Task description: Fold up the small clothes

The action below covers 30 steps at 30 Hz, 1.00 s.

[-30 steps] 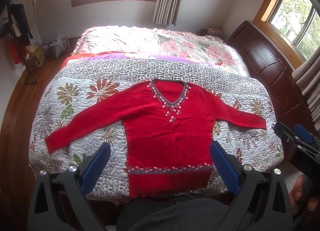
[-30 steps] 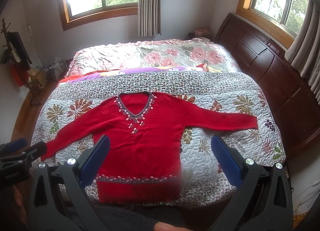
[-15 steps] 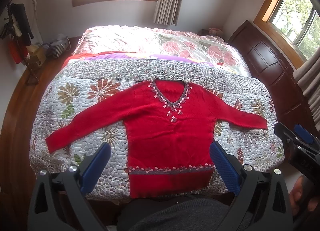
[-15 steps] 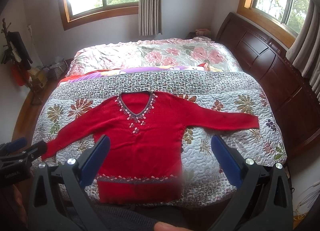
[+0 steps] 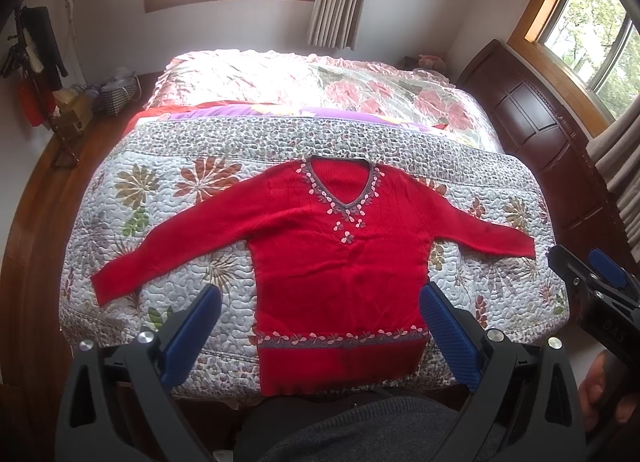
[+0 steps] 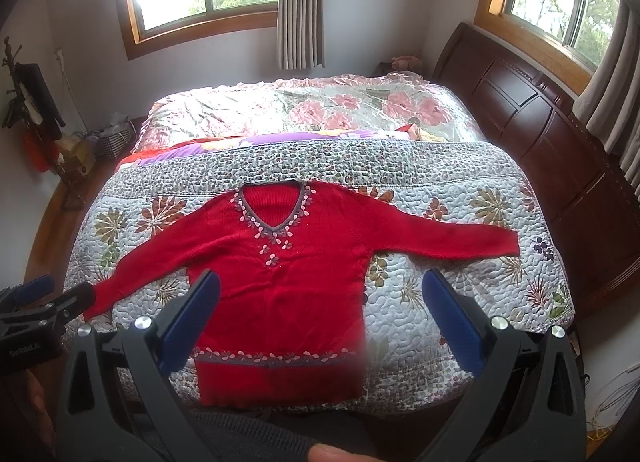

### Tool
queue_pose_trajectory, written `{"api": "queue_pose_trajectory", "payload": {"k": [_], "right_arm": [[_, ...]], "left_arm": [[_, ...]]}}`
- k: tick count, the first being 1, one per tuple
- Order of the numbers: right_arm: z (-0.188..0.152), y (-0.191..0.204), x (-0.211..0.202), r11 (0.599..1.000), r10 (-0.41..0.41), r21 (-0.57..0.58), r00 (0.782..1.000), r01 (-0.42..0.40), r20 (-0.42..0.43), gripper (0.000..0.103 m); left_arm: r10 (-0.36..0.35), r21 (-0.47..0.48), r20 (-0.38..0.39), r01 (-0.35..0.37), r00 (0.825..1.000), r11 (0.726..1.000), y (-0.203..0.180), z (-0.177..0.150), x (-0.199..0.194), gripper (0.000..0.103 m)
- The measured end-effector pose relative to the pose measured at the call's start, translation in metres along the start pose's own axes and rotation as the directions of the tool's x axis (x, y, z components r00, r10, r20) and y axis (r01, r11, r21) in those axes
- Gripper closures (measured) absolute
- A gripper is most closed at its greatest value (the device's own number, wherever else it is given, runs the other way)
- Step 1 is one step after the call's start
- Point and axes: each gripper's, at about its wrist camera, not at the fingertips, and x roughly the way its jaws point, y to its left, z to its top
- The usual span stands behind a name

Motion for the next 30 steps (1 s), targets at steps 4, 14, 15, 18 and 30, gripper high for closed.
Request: {"api": "queue_pose_trajectory", "payload": {"k": [4,14,15,18,30], "right_arm": [[-0.001,-0.001,0.002,1.0,0.001,0.003,1.0,-0.001,-0.001,0.003],[-0.004,0.0,0.005,1.0,0.004,0.002,1.0,-0.004,-0.005,0.003],[-0.004,0.001,0.005,1.0,0.004,0.002,1.0,-0.004,-0.005,0.003],[-0.004,-0.001,0.004,1.0,0.005,0.003,1.0,-0.005,-0.007,0.003],[0.002,-0.003,0.01,1.0,0.005,0.003,1.0,-0.005,-0.024,0.003]], "left_arm": [[0.002,0.002,0.002,-0.002,1.0,1.0,-0.002,0.0,0.001,0.004],[0.005,0.001,-0.002,-0.005,1.0,1.0,-0.002,0.002,0.003,0.004],[0.005,0.001,-0.002,-0.005,1.0,1.0,-0.002,0.002,0.002,0.004],[0.005,0.001,-0.003,-0.005,1.0,1.0,-0.002,0.002,0.003,0.004],[0.003,-0.007,-0.019,-0.003,1.0,1.0,-0.002,0.007,0.011,0.004]]}}
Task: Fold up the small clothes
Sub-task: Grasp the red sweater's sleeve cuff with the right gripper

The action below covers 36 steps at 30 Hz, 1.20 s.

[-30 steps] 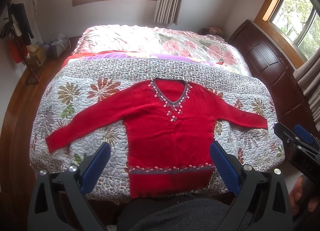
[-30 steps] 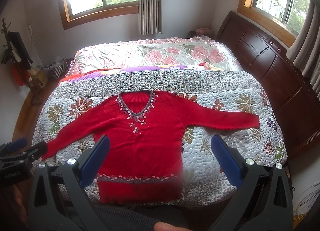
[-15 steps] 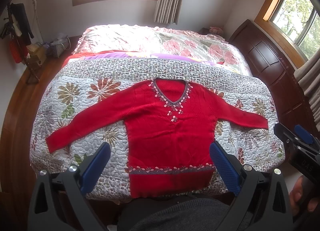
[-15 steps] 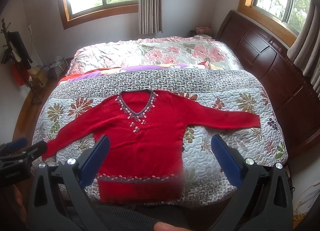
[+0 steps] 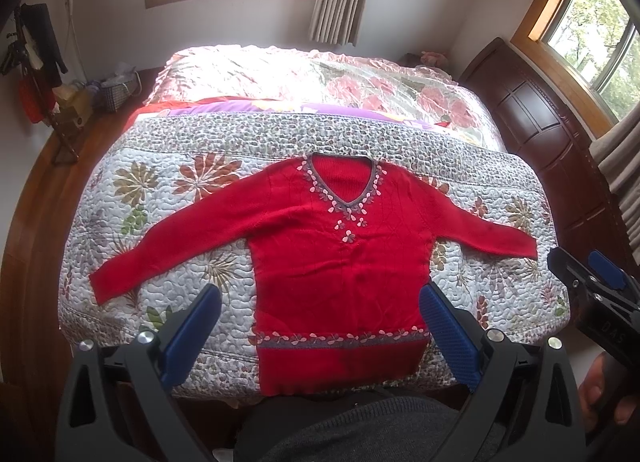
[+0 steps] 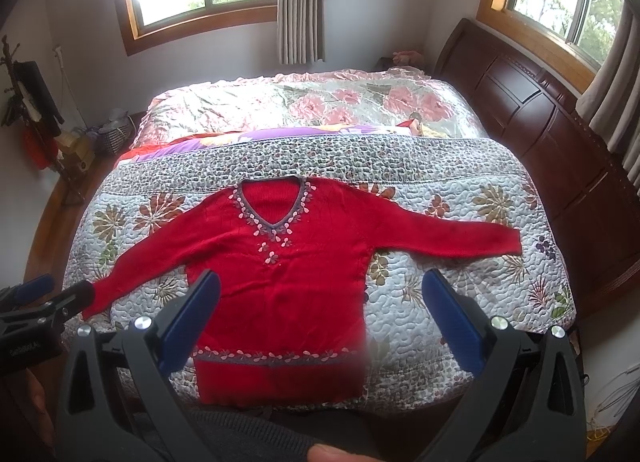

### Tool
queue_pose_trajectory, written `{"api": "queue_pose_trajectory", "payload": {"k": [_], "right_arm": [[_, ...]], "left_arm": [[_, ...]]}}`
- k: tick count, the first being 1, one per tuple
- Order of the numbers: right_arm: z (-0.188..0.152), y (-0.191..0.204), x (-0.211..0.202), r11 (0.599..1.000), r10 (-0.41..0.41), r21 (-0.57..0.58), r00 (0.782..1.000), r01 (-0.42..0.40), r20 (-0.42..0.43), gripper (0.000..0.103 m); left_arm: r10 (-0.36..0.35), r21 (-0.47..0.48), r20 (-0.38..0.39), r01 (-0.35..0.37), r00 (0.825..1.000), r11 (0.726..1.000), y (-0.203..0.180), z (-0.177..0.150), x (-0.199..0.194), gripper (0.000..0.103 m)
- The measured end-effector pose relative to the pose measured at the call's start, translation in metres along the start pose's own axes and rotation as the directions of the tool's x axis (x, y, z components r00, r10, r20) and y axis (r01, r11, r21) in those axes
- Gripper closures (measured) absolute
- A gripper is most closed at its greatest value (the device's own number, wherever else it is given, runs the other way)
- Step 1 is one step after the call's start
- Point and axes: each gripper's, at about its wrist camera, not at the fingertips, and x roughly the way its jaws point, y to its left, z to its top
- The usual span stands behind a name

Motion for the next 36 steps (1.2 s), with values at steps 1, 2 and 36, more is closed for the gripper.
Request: {"api": "queue_pose_trajectory", "payload": {"k": [1,2,36], "right_arm": [[0.001,-0.002,0.001,1.0,-0.002,0.002,1.0,0.002,-0.001,0.003],[0.002,-0.004,0.002,1.0,-0.005,0.003,1.0,0.005,-0.002,0.003],[-0.135,-0.59,0.372,0.096,0.245,0.982,0.96,-0.161,0.134,0.062]], "left_arm": [[-0.002,0.0,-0.001,0.002,1.0,1.0,0.0,0.001,0.001,0.004],[-0.007,-0.001,-0.002,0.007,1.0,1.0,-0.001,0.002,0.003,0.004],[-0.021,-0.111,-0.181,0.001,0.983,0.994,-0.115,0.025,0.147,0.004]]}}
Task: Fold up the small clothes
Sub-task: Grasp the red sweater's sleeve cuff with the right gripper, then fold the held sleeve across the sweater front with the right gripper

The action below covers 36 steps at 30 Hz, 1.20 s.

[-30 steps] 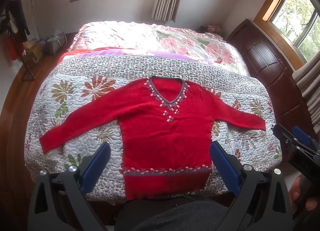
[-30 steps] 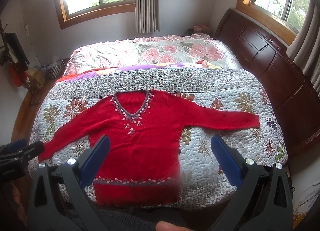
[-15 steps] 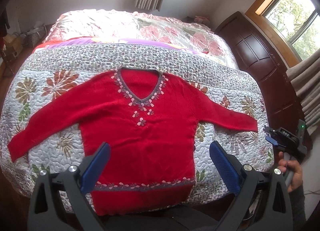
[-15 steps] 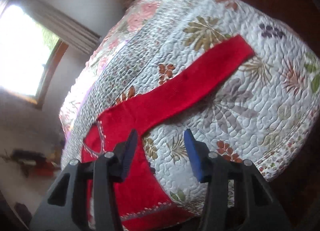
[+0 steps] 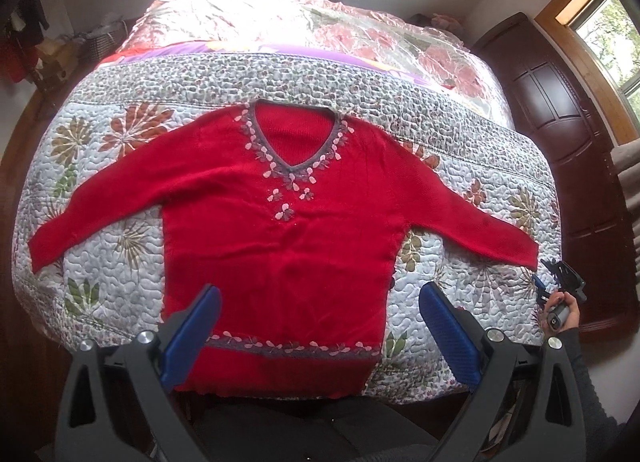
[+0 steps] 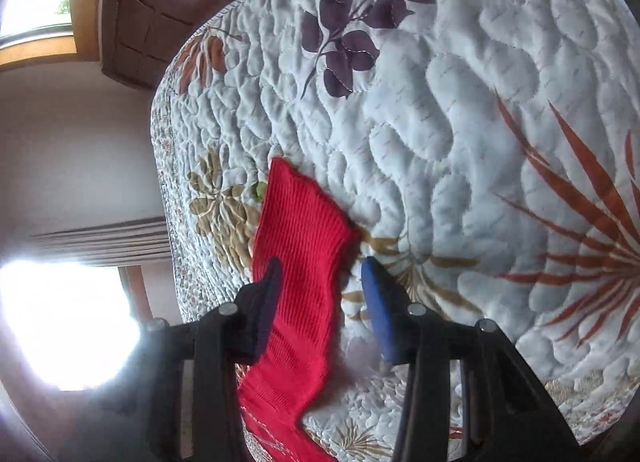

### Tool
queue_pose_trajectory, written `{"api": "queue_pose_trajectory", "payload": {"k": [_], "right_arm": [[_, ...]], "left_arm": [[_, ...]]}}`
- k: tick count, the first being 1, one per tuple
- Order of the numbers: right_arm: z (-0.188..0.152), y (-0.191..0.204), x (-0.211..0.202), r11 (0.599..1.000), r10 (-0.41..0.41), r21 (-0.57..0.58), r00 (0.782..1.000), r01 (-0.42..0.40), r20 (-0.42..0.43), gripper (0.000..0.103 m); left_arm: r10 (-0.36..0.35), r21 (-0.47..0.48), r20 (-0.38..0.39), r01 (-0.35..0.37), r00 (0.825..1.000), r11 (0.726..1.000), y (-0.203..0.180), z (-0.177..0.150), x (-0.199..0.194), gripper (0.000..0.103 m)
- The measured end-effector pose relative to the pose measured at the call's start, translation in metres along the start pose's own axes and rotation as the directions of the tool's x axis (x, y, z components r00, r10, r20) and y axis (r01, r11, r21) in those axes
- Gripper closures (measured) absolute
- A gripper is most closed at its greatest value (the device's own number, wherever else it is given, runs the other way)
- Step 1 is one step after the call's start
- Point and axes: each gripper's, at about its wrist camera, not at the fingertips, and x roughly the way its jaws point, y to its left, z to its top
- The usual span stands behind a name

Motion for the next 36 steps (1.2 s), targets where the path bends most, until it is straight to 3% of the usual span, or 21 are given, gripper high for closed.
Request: {"api": "queue_pose_trajectory", "payload": {"k": [9,11,13,21,27,36], "right_arm": [[0.012,0.01,0.019,0.999,-0.019,-0.046,1.0,0.018,-0.014,0.062],[0.012,0.011,0.02,0.998,-0.028,-0.053,1.0,0.027,-0.014,0.072],[0.013,0.015,0.025,0.996,-0.043,-0.074,0.999,0.041,-0.019,0.095],[-0.015,0.077,0.016,0.964,-0.026,-0.264,1.0,0.027,0.005,0.096],[-0.064,0.142,0.009,0.896,0.001,-0.443,1.0,0.002,0.007,0.096],[-0.175,0.226,0.019,0.735,0.02,-0.677,0.999,-0.042,-0.04,0.096]], "left_arm": [[0.024,-0.015,-0.018,-0.025,1.0,1.0,-0.012,-0.003,0.008,0.004],[0.024,-0.016,-0.019,-0.024,1.0,1.0,-0.012,-0.003,0.009,0.004],[0.015,-0.02,-0.021,-0.016,1.0,1.0,-0.01,-0.004,0.009,0.004],[-0.093,-0.088,-0.049,0.089,0.994,0.992,0.012,-0.004,0.012,0.004],[-0.208,-0.145,-0.033,0.202,0.978,0.969,0.035,0.003,0.017,0.004],[-0.274,-0.22,0.014,0.27,0.962,0.937,0.079,0.022,0.027,0.004]]}}
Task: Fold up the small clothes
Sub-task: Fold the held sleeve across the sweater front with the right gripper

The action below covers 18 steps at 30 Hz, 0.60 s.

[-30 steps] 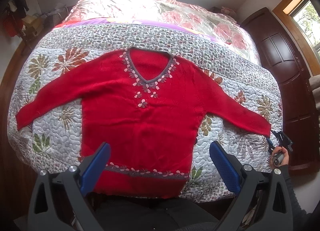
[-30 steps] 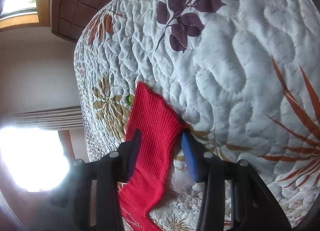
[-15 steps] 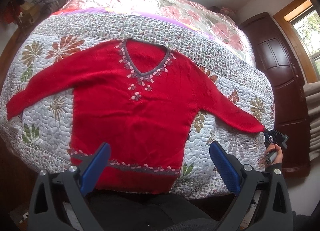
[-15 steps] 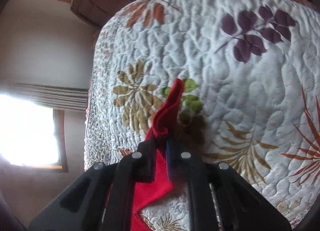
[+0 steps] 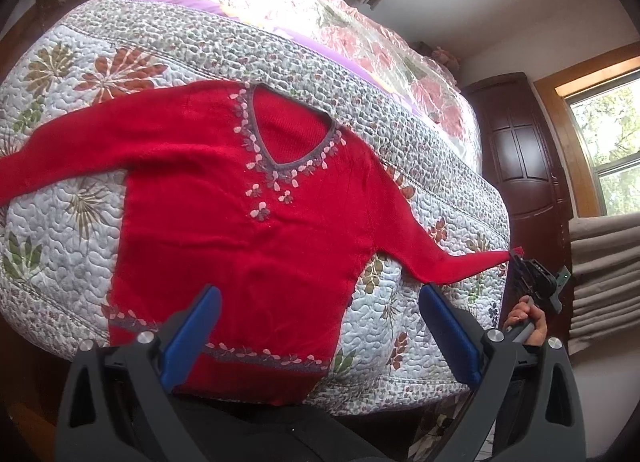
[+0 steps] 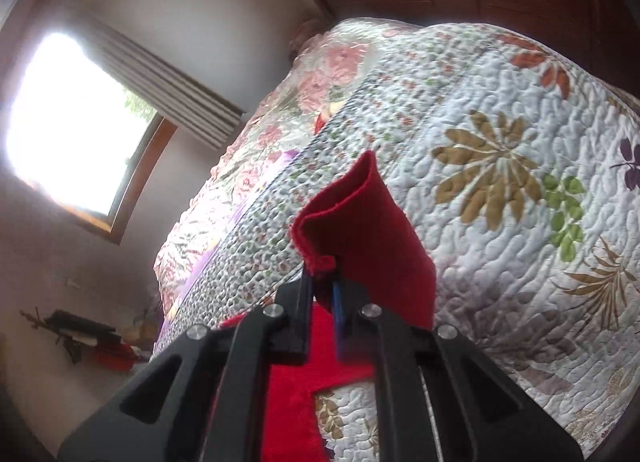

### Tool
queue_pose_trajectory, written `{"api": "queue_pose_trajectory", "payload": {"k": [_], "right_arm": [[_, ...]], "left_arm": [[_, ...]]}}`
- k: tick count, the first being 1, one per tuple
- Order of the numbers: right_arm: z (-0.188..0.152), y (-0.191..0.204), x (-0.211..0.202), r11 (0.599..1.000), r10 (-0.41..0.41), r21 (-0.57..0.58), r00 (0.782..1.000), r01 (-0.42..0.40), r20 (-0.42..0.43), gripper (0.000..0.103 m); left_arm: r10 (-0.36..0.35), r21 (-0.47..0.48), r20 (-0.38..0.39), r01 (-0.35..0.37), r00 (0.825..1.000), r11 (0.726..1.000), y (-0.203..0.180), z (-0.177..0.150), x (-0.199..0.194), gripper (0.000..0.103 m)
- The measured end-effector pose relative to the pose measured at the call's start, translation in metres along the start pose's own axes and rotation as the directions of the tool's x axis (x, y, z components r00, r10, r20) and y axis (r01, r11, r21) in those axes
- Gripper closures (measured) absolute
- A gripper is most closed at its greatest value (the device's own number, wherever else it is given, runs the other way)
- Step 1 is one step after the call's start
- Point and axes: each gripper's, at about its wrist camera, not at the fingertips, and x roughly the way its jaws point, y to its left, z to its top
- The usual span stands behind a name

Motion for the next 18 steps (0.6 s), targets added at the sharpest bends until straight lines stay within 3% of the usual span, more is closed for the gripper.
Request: {"api": "queue_pose_trajectory", "payload": {"k": [10,18], "right_arm": [[-0.064,0.12,0.06,0.979,-0.001,-0.202,0.996,-0.017,-0.089,0.096],[-0.15,0.185,0.13,0.943,-0.054,-0.332,0.976,-0.019,-0.21,0.096]], "left_arm": [[-0.115,-0.02,0.003,0.115,0.993,0.993,0.033,0.058,0.015,0.004],[-0.165,0.025,-0.031,0.166,0.986,0.986,0.047,0.107,0.048,0.004]]}}
